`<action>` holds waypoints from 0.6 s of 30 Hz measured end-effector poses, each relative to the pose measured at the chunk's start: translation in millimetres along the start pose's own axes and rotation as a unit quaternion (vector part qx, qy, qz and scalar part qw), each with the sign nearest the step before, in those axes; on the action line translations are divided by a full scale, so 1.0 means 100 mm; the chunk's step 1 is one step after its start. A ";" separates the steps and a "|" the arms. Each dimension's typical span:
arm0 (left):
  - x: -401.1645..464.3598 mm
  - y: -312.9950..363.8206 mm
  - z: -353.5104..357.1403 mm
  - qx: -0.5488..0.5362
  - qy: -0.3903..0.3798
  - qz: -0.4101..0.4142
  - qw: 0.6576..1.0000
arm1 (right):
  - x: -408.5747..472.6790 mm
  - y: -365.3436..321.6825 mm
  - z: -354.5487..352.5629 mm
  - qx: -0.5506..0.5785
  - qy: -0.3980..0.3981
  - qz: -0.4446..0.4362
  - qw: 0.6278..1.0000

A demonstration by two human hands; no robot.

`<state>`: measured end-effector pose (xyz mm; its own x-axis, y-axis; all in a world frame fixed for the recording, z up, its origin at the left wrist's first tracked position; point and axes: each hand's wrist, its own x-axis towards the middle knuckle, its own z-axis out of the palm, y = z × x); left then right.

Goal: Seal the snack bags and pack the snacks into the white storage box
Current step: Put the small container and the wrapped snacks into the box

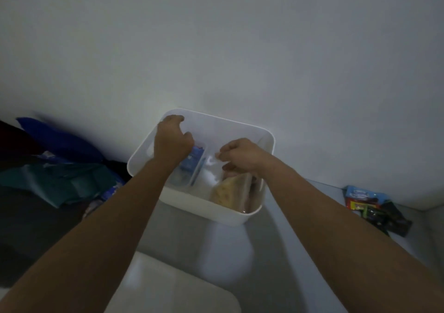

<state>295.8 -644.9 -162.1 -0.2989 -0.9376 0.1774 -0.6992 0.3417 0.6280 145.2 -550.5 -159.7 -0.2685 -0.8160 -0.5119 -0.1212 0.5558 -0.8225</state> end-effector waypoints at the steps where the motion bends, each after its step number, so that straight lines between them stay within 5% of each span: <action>1: -0.04 0.16 0.04 -0.021 -0.020 -0.004 1.000 | -0.10 -0.01 -0.13 0.018 0.004 -0.008 1.000; 12: -1.13 1.72 0.84 -0.090 -0.115 0.111 0.983 | -1.28 0.88 -1.69 0.034 0.097 -0.006 0.995; 18: -1.92 1.97 1.65 -0.081 -0.248 0.121 0.958 | -1.66 1.90 -2.21 0.014 0.161 0.064 0.985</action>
<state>108.7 -386.7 -197.7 -0.7388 -0.6735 -0.0246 -0.4734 0.4926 0.7302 -43.9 -274.6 -175.9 -0.5694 -0.6449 -0.5097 -0.0411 0.6416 -0.7659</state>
